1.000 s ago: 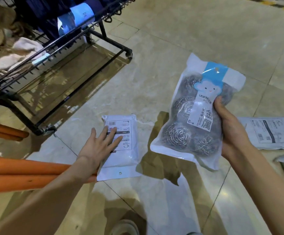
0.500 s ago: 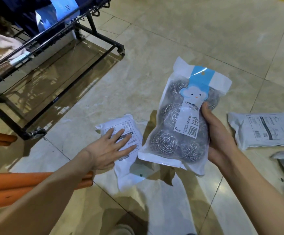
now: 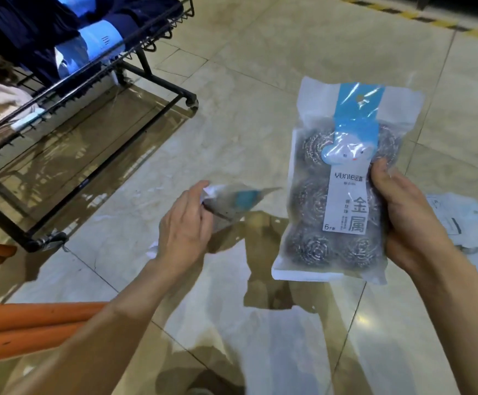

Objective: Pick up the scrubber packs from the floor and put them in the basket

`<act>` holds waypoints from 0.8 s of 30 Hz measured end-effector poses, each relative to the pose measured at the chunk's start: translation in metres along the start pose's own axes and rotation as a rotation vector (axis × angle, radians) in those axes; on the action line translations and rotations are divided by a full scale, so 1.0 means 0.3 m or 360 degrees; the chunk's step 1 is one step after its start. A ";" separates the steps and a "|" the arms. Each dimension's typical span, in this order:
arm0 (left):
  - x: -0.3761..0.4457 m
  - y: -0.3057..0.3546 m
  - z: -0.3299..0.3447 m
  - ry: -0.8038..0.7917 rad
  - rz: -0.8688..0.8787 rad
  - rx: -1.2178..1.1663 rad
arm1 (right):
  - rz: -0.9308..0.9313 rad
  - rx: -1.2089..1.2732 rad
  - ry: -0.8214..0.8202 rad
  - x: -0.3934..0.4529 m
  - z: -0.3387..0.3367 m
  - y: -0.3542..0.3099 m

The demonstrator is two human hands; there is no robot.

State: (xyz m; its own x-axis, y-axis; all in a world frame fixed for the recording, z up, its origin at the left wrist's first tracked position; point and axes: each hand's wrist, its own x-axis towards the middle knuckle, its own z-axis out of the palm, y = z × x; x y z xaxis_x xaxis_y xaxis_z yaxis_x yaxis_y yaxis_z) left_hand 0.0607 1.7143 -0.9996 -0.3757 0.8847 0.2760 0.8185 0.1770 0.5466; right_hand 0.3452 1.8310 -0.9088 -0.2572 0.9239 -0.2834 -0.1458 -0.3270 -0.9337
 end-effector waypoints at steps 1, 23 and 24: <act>0.023 0.019 -0.027 0.0031 -0.0116 -0.0073 | -0.0019 -0.0003 0.0009 -0.001 -0.015 -0.019; 0.074 0.537 -0.488 -0.0433 -0.1356 -0.1902 | 0.0430 -0.0044 0.0228 -0.210 0.051 -0.271; 0.100 0.581 -0.562 -0.0387 -0.1340 -0.1868 | 0.0448 -0.0039 0.0249 -0.249 0.059 -0.347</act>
State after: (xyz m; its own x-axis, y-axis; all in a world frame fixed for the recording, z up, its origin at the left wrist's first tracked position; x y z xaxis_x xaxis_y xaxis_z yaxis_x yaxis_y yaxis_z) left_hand 0.1187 1.6991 -0.7626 -0.3752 0.7701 -0.5159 -0.4620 0.3271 0.8243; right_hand 0.3625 1.7925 -0.7866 -0.1341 0.8178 -0.5597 -0.0662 -0.5709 -0.8183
